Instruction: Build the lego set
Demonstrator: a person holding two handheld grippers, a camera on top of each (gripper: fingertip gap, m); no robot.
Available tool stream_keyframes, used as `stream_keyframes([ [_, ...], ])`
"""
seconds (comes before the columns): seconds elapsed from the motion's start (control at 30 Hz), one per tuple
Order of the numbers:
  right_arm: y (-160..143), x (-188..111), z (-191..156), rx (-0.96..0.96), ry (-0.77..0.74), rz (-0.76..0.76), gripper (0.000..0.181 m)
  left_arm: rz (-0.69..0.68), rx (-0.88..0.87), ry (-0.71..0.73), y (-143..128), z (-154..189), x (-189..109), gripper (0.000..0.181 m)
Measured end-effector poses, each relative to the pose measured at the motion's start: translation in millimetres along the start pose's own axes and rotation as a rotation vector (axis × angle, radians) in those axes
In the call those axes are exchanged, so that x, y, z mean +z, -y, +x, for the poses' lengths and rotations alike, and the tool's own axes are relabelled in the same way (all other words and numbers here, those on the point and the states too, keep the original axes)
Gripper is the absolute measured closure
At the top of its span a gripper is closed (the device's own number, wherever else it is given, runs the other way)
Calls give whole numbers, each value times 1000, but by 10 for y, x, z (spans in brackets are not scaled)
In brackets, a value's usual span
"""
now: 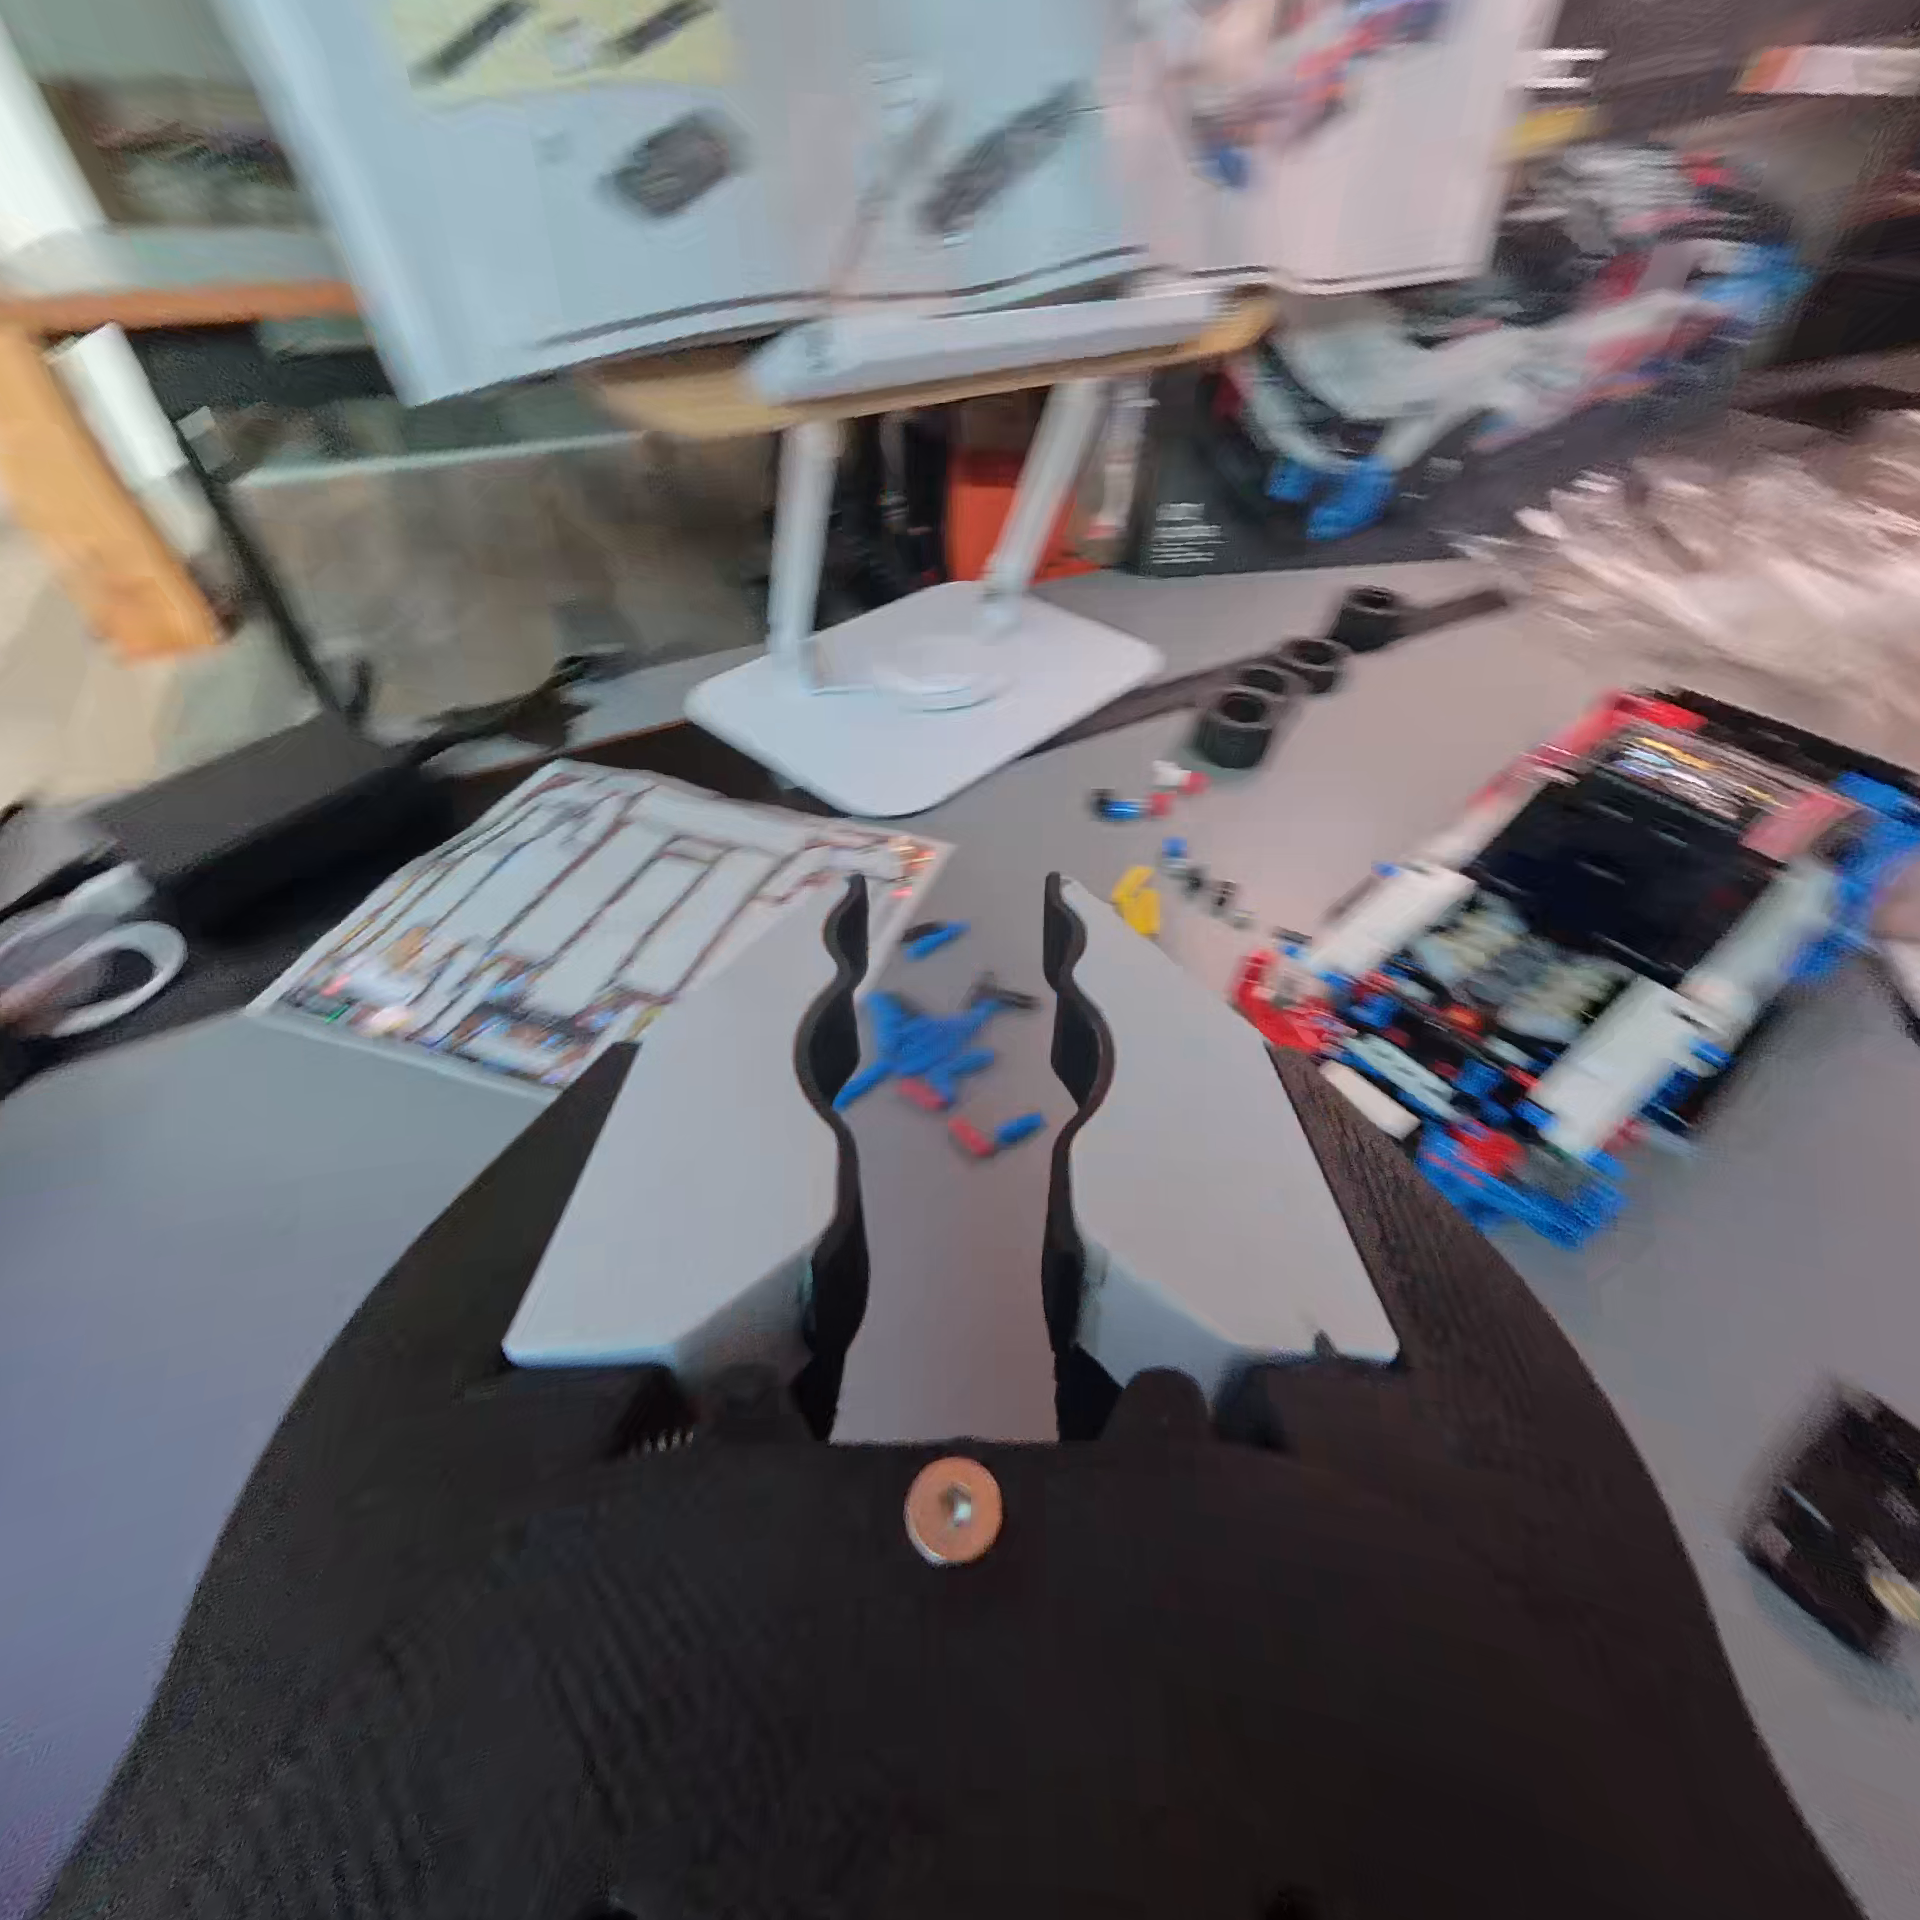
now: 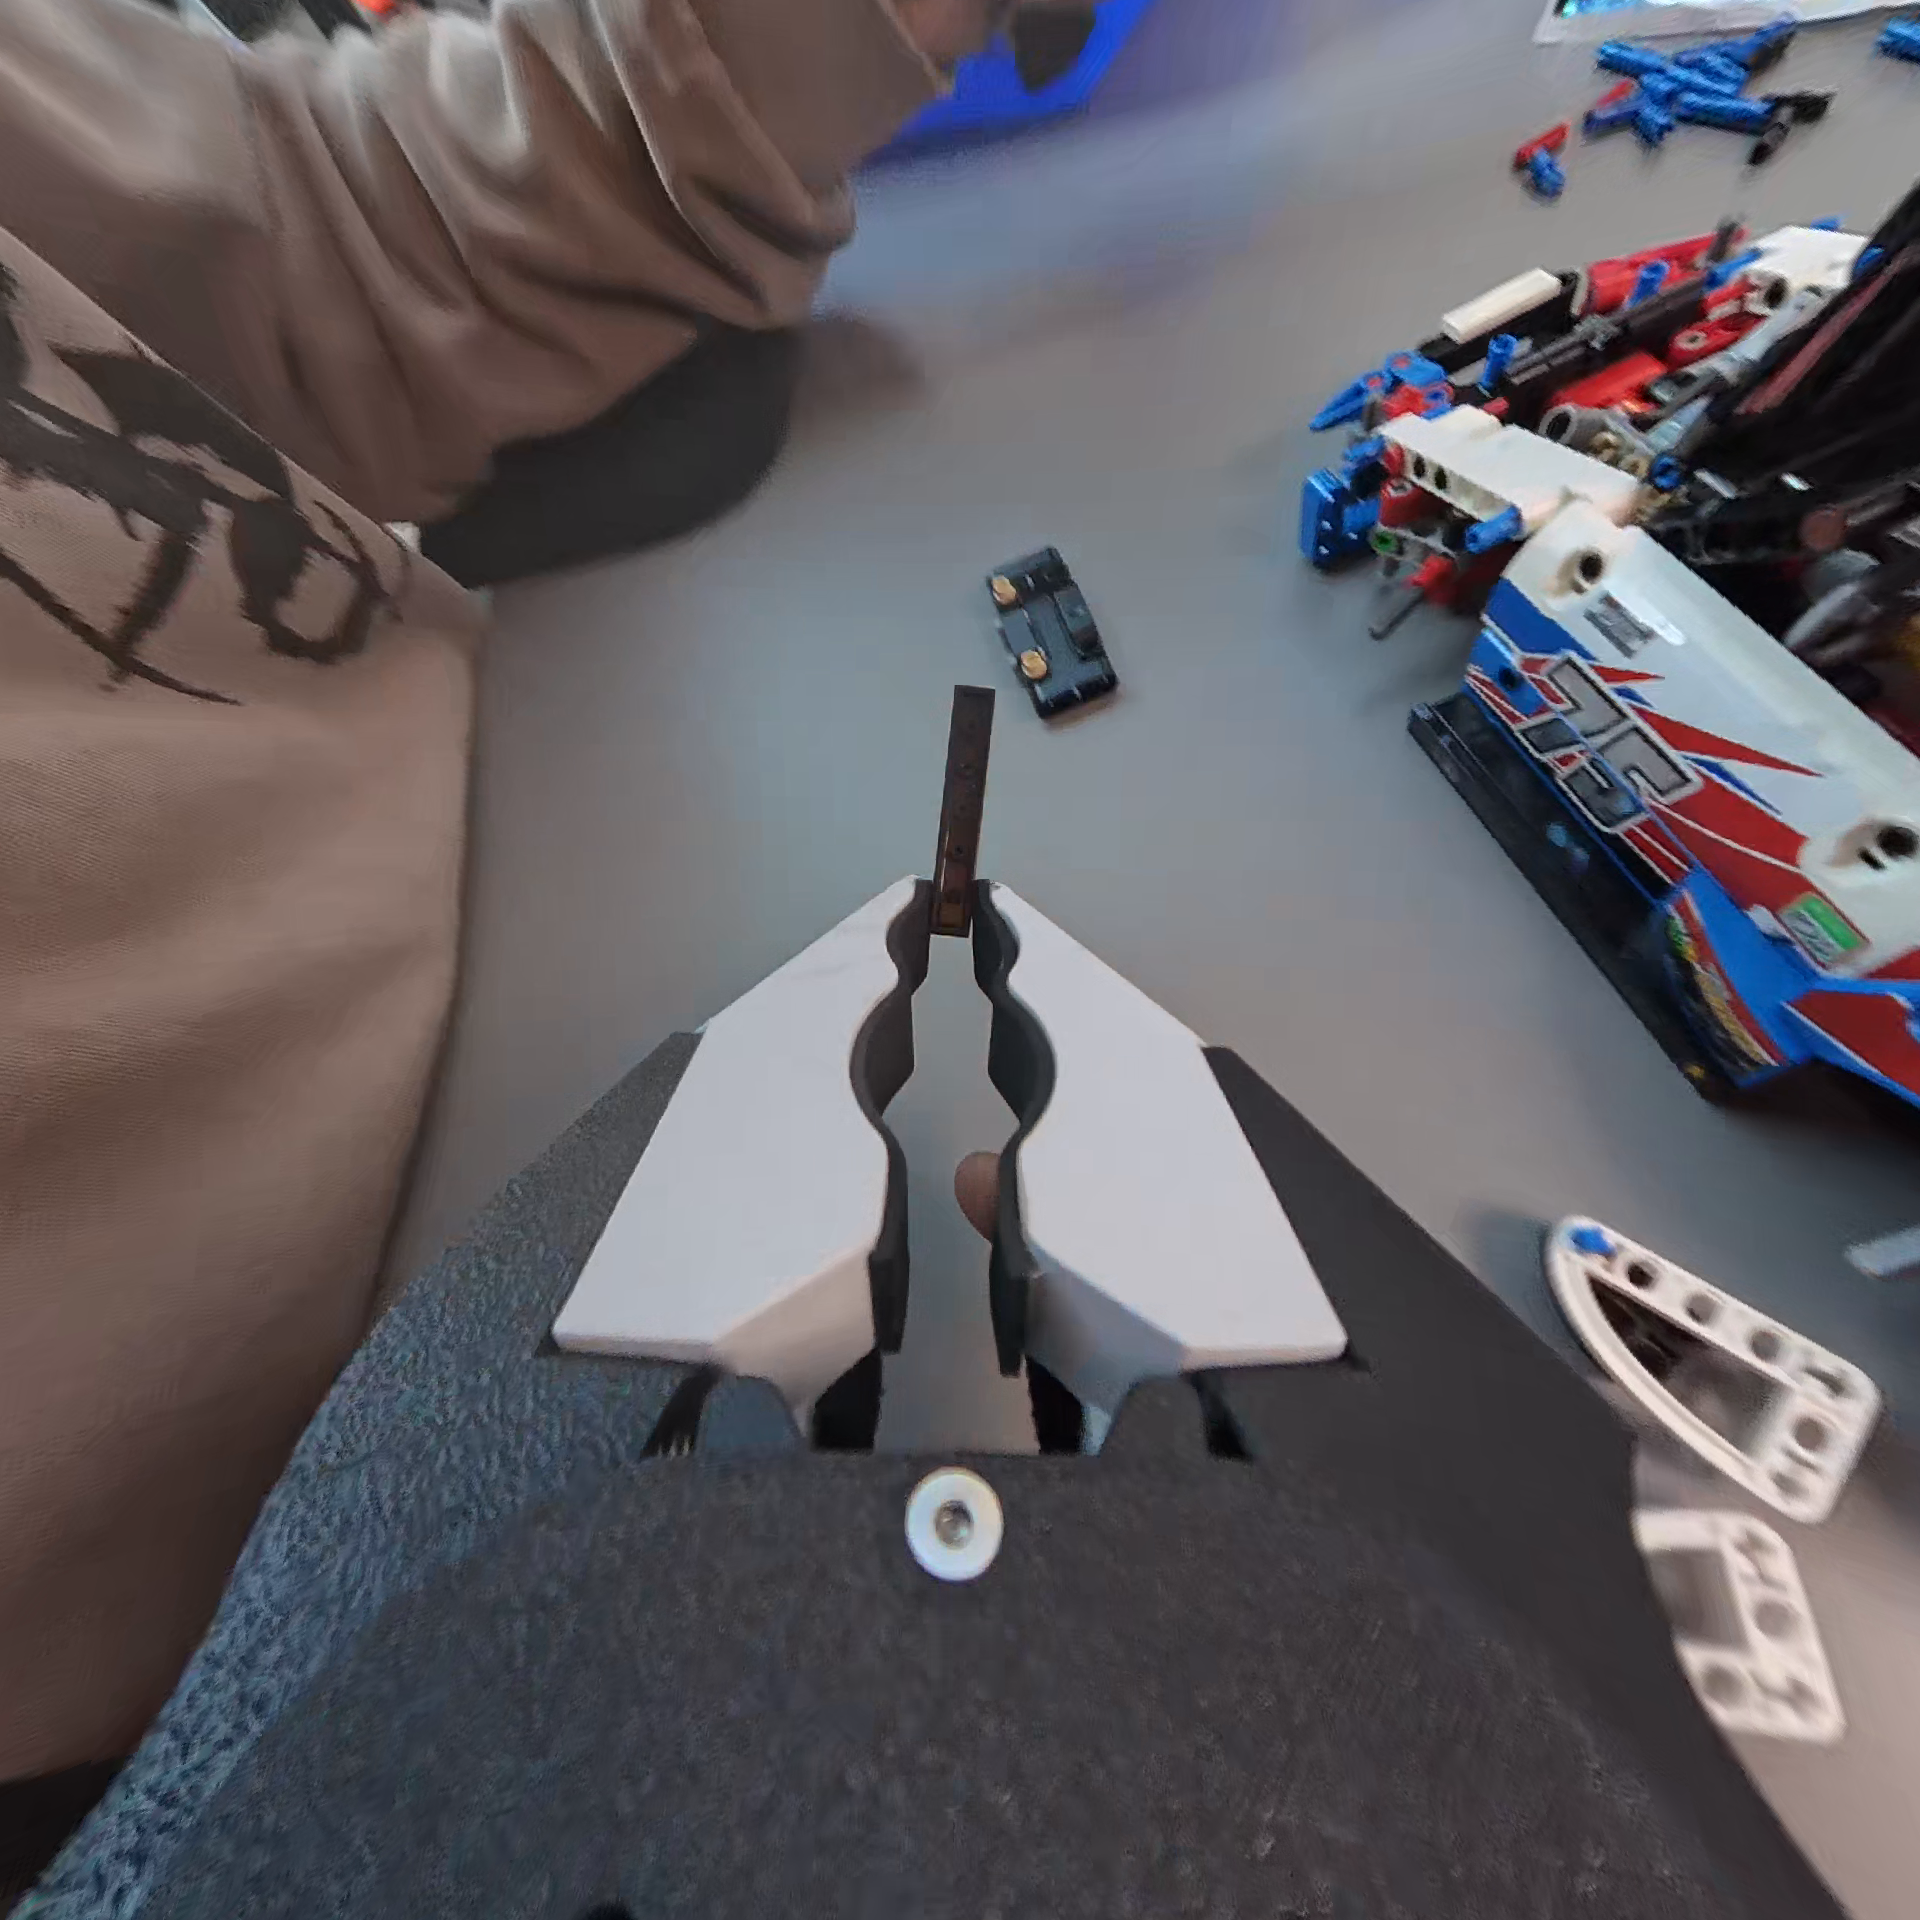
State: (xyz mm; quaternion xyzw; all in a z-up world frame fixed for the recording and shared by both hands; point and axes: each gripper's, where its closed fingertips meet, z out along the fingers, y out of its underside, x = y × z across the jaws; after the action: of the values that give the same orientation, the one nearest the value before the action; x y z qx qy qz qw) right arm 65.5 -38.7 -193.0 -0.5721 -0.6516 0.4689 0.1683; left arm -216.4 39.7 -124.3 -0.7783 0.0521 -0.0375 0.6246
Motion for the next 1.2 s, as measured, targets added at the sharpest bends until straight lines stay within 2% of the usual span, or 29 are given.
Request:
stream_keyframes([
  [0.07,97,59,-119,59,100,62,177,-23,139,-379,-74,941,-170,157],
  [0.13,136,128,-215,121,189,88,177,-44,183,-651,-232,1649,-417,146],
  [0.2,135,196,-324,180,279,88,177,-53,234,-814,-395,2120,-616,142],
  [0.3,130,288,-461,242,382,75,177,-103,353,-929,-642,2523,-765,139],
  [0.37,118,342,-520,260,420,58,177,-115,425,-943,-745,2632,-783,147],
  [0.47,108,405,-549,290,448,42,177,-92,477,-948,-791,2694,-807,169],
  [0.57,129,409,-506,320,450,60,177,-99,490,-935,-813,2650,-807,172],
  [0.67,214,363,-416,352,435,120,177,-133,424,-926,-807,2592,-777,176],
  [0.77,321,322,-275,356,374,201,181,-213,265,-958,-811,2541,-752,181],
  [0.83,353,308,-200,287,300,235,180,-304,140,-1002,-862,2501,-774,181],
  [0.9,327,319,-160,159,203,223,168,-377,31,-1017,-895,2435,-801,181],
  [0.97,303,342,-191,28,135,202,167,-433,-55,-1011,-917,2359,-833,181],
  [1.1,216,508,-230,-171,15,108,167,-486,-67,-995,-1015,2318,-931,181],
  [1.2,110,678,-328,-225,28,25,167,-501,-29,-996,-1086,2407,-992,181],
])
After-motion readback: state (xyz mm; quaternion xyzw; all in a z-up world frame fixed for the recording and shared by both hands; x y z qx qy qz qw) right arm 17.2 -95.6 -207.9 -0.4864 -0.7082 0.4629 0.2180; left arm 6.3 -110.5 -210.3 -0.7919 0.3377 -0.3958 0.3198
